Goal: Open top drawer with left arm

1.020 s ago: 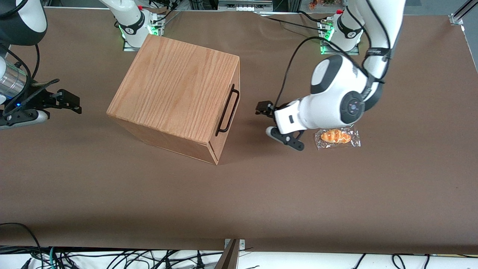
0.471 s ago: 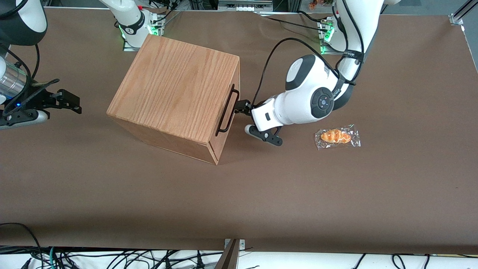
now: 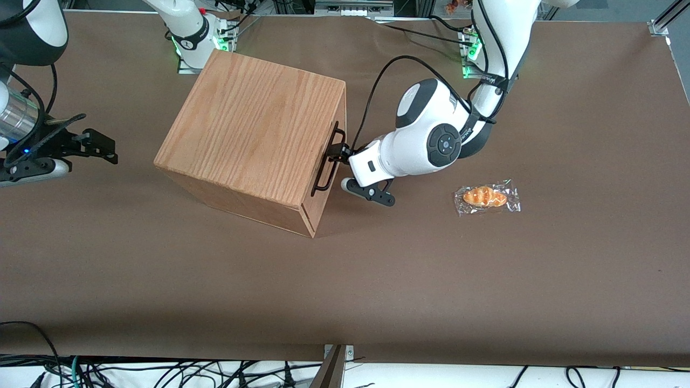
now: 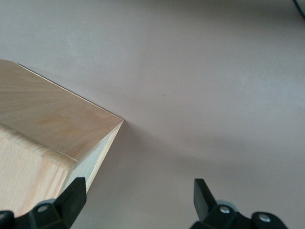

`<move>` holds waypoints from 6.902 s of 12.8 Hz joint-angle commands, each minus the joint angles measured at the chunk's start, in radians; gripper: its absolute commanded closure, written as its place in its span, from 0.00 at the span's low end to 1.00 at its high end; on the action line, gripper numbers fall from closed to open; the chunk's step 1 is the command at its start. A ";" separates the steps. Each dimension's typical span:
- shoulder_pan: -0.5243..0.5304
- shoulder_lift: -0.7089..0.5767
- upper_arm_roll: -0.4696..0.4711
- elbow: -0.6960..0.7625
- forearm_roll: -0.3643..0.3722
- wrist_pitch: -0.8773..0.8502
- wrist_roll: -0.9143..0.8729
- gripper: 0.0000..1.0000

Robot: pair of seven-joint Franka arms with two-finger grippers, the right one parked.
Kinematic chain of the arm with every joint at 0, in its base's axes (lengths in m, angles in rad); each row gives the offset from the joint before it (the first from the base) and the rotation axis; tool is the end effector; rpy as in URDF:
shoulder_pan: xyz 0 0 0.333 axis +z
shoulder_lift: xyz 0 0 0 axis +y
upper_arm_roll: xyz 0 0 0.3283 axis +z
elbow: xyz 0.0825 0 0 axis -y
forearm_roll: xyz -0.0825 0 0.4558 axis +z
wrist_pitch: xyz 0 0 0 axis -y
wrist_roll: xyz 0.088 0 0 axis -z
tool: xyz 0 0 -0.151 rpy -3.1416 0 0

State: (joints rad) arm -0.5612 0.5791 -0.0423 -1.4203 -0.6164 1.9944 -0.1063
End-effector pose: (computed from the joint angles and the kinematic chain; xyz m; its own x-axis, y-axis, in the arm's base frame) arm 0.6225 -0.4942 0.3155 0.9553 -0.2623 -0.1362 -0.1524 -0.8321 0.5332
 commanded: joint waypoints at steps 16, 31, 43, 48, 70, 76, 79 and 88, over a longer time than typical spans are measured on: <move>0.029 0.044 0.039 0.032 0.024 -0.002 0.002 0.00; 0.170 0.033 0.039 0.032 0.026 -0.014 0.017 0.00; 0.196 0.033 0.039 0.032 0.024 -0.014 0.017 0.00; 0.204 0.030 0.038 0.034 0.024 -0.016 0.013 0.00; 0.515 -0.038 0.038 0.136 0.285 -0.380 0.198 0.00; 0.603 -0.082 0.038 0.133 0.438 -0.436 0.241 0.00; 0.616 -0.172 0.039 0.087 0.548 -0.439 0.353 0.00; 0.570 -0.507 0.078 -0.109 0.598 -0.451 0.373 0.00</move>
State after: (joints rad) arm 0.0226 0.1354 0.0241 -1.4789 -0.0448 1.5460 0.2472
